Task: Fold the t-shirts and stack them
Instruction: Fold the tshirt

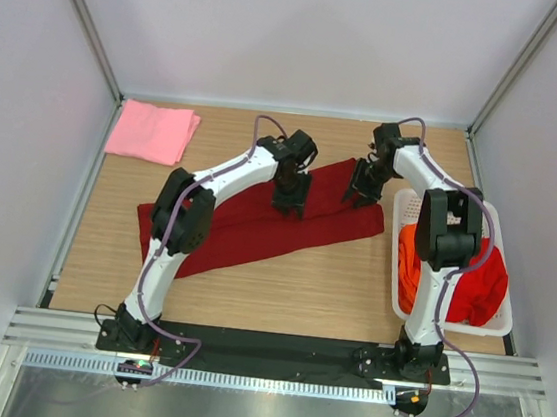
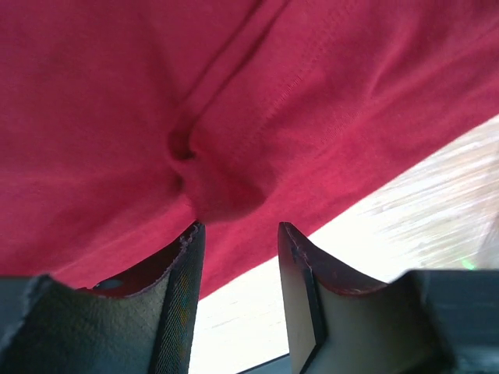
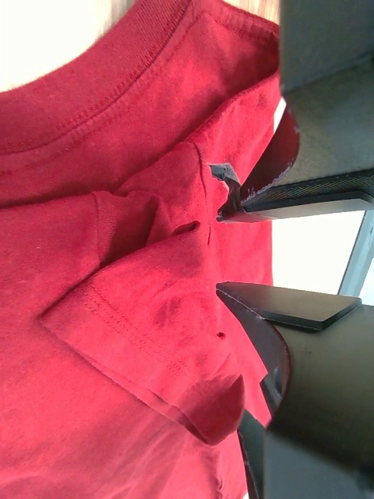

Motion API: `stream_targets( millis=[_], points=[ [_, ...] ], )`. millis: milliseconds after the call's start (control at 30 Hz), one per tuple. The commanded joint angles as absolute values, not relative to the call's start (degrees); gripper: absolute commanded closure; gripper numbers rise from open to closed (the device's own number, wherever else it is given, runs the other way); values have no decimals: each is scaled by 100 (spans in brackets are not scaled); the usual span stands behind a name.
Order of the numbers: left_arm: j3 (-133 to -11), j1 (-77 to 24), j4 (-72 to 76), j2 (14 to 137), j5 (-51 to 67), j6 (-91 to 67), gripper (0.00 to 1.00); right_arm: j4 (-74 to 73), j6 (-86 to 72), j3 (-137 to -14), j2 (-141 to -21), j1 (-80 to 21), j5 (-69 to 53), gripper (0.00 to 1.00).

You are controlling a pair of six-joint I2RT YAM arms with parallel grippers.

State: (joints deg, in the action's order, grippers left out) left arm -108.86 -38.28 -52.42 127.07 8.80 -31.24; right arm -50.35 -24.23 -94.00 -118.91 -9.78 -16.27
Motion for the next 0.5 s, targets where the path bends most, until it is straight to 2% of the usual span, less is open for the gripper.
stream_targets(
  millis=[0,300,367,433,467],
  points=[
    [-11188,-3709,-5308,12779,808,-3155,57,-5054,-2320,-9650,-11953,-941,-1512,57],
    [-11408,-3648,-5511,13130,914,-3155,68,-4887,-2417,-9800,-12296,-853,-1564,69],
    [-11417,-3639,-5520,13192,827,-3147,70,-4852,-2400,-9800,-12287,-861,-1469,76],
    [-11434,-3630,-5581,13297,782,-3129,78,-4825,-2373,-9800,-12313,-861,-1406,83],
    [-11469,-3612,-5616,13333,756,-3120,81,-4860,-2347,-9826,-12366,-861,-1284,95]
  ],
)
